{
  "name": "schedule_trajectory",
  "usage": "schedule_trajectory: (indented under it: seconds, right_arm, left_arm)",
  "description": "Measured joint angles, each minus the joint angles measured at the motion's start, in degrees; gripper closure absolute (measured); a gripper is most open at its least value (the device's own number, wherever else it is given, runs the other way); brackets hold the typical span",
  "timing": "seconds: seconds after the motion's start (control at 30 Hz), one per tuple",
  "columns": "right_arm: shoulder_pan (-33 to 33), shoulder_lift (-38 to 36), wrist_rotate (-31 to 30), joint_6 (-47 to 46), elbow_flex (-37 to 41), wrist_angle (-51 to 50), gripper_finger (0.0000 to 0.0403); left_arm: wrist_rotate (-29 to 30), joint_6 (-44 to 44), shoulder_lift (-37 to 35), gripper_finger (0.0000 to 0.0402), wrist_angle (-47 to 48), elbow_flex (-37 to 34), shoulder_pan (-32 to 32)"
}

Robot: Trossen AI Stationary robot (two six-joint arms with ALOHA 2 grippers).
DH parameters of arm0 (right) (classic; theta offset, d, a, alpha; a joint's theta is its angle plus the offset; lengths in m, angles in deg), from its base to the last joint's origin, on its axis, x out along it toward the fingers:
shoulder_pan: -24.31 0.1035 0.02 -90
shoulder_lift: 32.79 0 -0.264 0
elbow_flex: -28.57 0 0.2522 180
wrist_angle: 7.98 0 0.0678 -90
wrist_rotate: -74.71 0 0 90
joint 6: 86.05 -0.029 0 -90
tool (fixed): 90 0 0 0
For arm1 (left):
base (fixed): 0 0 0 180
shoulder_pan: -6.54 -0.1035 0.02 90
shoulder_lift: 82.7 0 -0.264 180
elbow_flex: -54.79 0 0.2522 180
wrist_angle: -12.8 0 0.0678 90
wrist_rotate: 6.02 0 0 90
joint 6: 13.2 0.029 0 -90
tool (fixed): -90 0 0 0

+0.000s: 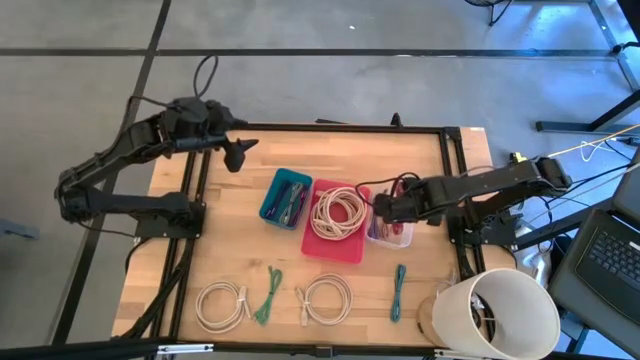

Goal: Pick & Place USB Port
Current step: Put the orange charger cable into the transparent bin, then put the blue and black charger cable into the blue bin

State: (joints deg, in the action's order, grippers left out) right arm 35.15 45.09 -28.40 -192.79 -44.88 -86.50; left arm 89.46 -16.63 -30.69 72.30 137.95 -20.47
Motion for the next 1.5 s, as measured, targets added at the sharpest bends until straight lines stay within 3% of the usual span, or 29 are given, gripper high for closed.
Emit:
schedule_trajectory:
  seconds: [0.77, 1.2, 1.27, 1.5]
  right_arm:
    - [-9.2, 0.2, 11.3, 6.0, 20.0, 23.7, 0.0376]
    - [-12.3, 5.4, 18.5, 11.5, 20.6, 29.1, 0.0376]
    - [-12.3, 5.3, 18.5, 11.6, 20.6, 29.3, 0.0358]
    - [-12.2, 5.3, 17.4, 13.5, 19.6, 29.3, 0.0239]
  left_arm:
    - [-0.9, 1.2, -1.5, 0.0119, -0.6, 0.0, -5.1]
    - [-0.9, 0.8, -1.5, 0.0119, -1.0, 0.0, -5.1]
    - [-0.9, 0.7, -1.5, 0.0119, -1.0, 0.0, -5.1]
    - [-0.8, 0.7, -1.5, 0.0119, -1.0, 0.0, -5.1]
